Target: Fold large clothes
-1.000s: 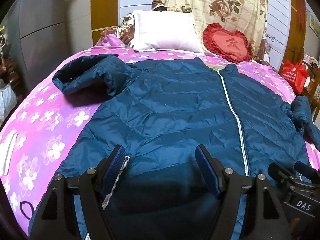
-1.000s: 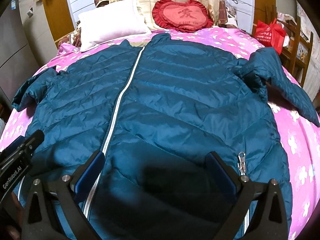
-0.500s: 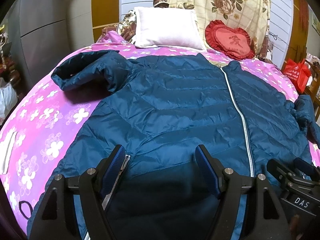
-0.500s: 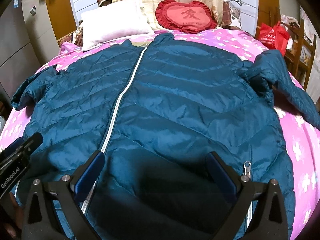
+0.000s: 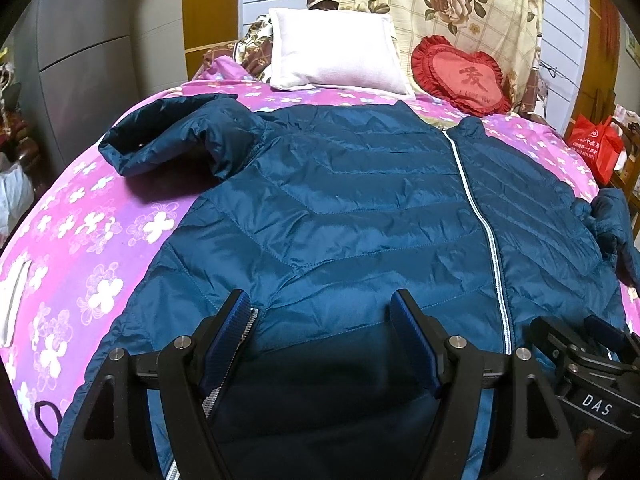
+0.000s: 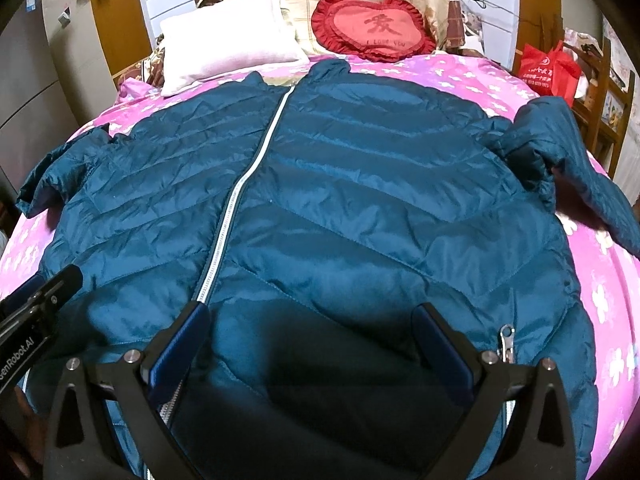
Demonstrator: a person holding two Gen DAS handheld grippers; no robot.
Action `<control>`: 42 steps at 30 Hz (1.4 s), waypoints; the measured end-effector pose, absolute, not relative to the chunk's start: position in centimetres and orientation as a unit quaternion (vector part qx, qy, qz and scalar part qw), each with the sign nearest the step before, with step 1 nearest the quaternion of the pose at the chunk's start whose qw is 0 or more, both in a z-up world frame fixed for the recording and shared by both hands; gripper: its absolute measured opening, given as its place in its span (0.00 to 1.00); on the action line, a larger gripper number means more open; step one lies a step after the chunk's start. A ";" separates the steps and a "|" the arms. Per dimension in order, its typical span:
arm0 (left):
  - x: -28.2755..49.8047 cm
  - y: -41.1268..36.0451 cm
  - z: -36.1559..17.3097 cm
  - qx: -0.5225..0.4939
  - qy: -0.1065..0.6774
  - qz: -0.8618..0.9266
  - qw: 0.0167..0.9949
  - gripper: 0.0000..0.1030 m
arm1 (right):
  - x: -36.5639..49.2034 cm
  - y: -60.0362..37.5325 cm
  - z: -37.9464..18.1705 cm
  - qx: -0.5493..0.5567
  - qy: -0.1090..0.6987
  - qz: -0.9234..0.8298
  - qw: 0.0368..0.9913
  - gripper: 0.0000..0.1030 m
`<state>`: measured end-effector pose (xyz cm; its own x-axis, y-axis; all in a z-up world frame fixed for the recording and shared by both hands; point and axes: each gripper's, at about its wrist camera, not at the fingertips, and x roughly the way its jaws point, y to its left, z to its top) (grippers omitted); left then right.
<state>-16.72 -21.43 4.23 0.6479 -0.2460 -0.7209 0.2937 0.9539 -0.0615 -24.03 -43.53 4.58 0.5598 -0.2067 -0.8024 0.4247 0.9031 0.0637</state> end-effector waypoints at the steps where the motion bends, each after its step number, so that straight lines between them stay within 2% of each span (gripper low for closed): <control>1: -16.7 -21.4 4.2 0.030 0.393 -0.148 0.907 0.51 | -24.0 -43.5 4.6 0.126 0.433 -0.181 0.874 1.00; 18: -16.0 -19.9 4.1 0.014 0.406 -0.130 0.904 0.51 | -22.9 -43.9 5.0 0.117 0.433 -0.176 0.876 1.00; 26: -14.7 -18.0 6.1 0.000 0.414 -0.128 0.901 0.51 | -21.4 -44.2 4.7 0.101 0.443 -0.163 0.876 1.00; 37: -3.6 -11.5 11.5 0.020 0.377 -0.033 0.925 0.51 | -20.6 -44.2 5.2 0.102 0.441 -0.145 0.880 1.00; 42: 3.1 -10.9 10.8 0.075 0.382 0.004 0.921 0.51 | -20.3 -43.8 4.9 0.103 0.445 -0.136 0.879 1.00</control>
